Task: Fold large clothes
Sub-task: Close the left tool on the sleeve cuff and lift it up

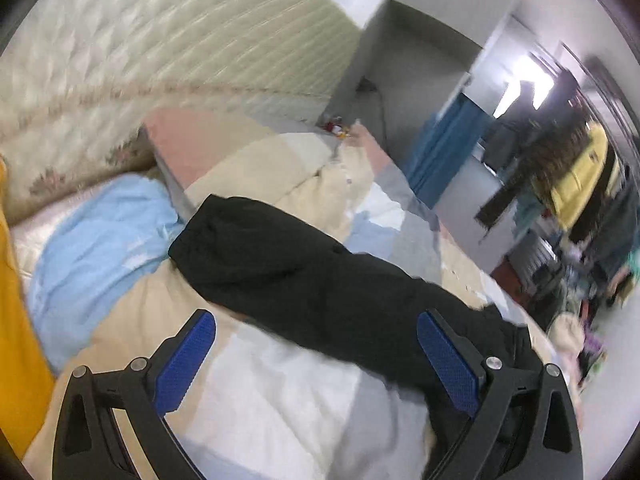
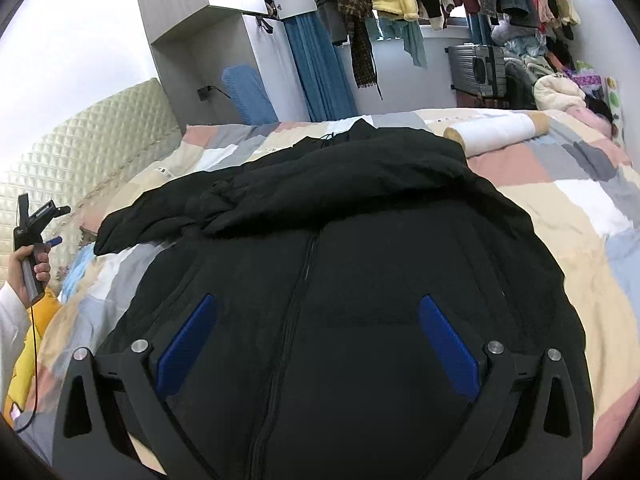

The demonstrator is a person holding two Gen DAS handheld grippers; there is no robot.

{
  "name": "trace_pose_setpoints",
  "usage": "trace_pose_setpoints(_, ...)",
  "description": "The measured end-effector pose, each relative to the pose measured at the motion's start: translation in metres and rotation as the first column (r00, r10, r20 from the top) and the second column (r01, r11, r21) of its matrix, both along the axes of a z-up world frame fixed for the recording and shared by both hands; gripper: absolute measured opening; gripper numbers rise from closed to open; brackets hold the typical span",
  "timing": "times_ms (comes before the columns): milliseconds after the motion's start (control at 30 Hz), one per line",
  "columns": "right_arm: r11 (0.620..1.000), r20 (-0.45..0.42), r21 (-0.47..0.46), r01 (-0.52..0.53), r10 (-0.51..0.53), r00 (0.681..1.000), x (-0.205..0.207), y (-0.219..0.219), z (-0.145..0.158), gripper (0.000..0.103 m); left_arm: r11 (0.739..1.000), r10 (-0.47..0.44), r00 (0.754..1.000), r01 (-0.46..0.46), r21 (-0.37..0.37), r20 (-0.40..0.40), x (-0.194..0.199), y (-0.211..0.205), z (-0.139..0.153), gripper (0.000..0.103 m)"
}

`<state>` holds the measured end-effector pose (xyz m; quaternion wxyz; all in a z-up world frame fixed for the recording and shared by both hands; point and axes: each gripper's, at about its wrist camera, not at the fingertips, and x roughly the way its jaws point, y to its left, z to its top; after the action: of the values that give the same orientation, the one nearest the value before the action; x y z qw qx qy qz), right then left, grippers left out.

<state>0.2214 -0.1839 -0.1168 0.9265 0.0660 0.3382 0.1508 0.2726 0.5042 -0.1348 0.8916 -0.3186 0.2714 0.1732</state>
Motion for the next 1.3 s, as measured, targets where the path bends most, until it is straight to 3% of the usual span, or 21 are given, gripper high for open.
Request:
trace_pose_setpoints(133, 0.999, -0.083, 0.035, 0.032, -0.029, 0.996, 0.026, 0.002, -0.011, 0.101, 0.994, 0.035, 0.999, -0.034, -0.106, 0.001, 0.028, 0.035, -0.044, 0.1)
trace_pose_setpoints(200, 0.996, -0.124, 0.078, 0.047, -0.038, 0.992, 0.037, 0.004, -0.013, 0.101, 0.994, 0.026, 1.0, -0.028, -0.107, -0.015, 0.042, 0.046, -0.062, 0.1)
trace_pose_setpoints(367, 0.999, -0.148, -0.004, 0.033, -0.033, 0.988, 0.046, 0.026, -0.02, 0.101, 0.99, 0.069, 0.994, -0.079, -0.115, -0.087, 0.07, 0.079, -0.106, 0.099)
trace_pose_setpoints(467, 0.999, -0.201, 0.013, 0.041, -0.038, 0.979, 0.053, 0.03, -0.03, 0.101, 0.981, 0.116, 0.986, -0.133, -0.138, -0.121, 0.075, 0.095, -0.128, 0.098)
trace_pose_setpoints(567, 0.997, -0.255, 0.055, 0.061, -0.045, 0.966, 0.059, 0.032, -0.036, 0.101, 0.971, 0.112, 0.99, -0.129, -0.204, -0.09, 0.078, 0.105, -0.147, 0.098)
trace_pose_setpoints(633, 0.997, -0.25, 0.046, 0.055, -0.042, 0.967, 0.061, 0.036, -0.034, 0.101, 0.972, 0.107, 0.992, -0.117, -0.202, -0.061, 0.081, 0.107, -0.148, 0.098)
trace_pose_setpoints(667, 0.998, -0.242, 0.036, 0.054, -0.044, 0.969, 0.061, 0.037, -0.034, 0.101, 0.972, 0.103, 0.994, -0.109, -0.21, -0.041, 0.085, 0.109, -0.148, 0.098)
trace_pose_setpoints(733, 0.998, -0.23, 0.015, 0.058, -0.053, 0.972, 0.059, 0.037, -0.033, 0.101, 0.972, 0.106, 0.994, -0.108, -0.208, -0.023, 0.091, 0.11, -0.145, 0.083)
trace_pose_setpoints(767, 0.998, -0.23, 0.01, 0.061, -0.057, 0.972, 0.057, 0.036, -0.034, 0.101, 0.974, 0.102, 0.995, -0.103, -0.201, -0.013, 0.094, 0.109, -0.142, 0.068)
trace_pose_setpoints(833, 0.998, -0.223, 0.002, 0.062, -0.06, 0.973, 0.05, 0.034, -0.034, 0.101, 0.98, 0.107, 0.994, -0.105, -0.166, 0.0, 0.098, 0.104, -0.132, 0.052)
trace_pose_setpoints(900, 0.997, -0.222, -0.038, 0.069, -0.076, 0.972, 0.043, 0.031, -0.036, 0.101, 0.986, 0.108, 0.994, -0.108, -0.129, -0.007, 0.102, 0.098, -0.122, 0.028)
trace_pose_setpoints(1000, 0.994, -0.215, -0.047, 0.094, -0.102, 0.971, 0.037, 0.023, -0.033, 0.101, 0.992, 0.107, 0.994, -0.108, -0.069, -0.015, 0.103, 0.084, -0.098, 0.012)
trace_pose_setpoints(1167, 0.998, -0.183, -0.029, 0.063, -0.067, 0.981, 0.031, 0.012, -0.017, 0.101, 0.996, 0.086, 0.996, -0.086, 0.007, 0.032, 0.094, 0.055, -0.039, 0.007)
trace_pose_setpoints(1300, 0.998, -0.106, -0.042, 0.049, -0.054, 0.993, 0.015, 0.0, -0.001, 0.101, 0.995, 0.069, 0.994, -0.074, 0.067, 0.079, 0.078, 0.028, 0.013, 0.006)
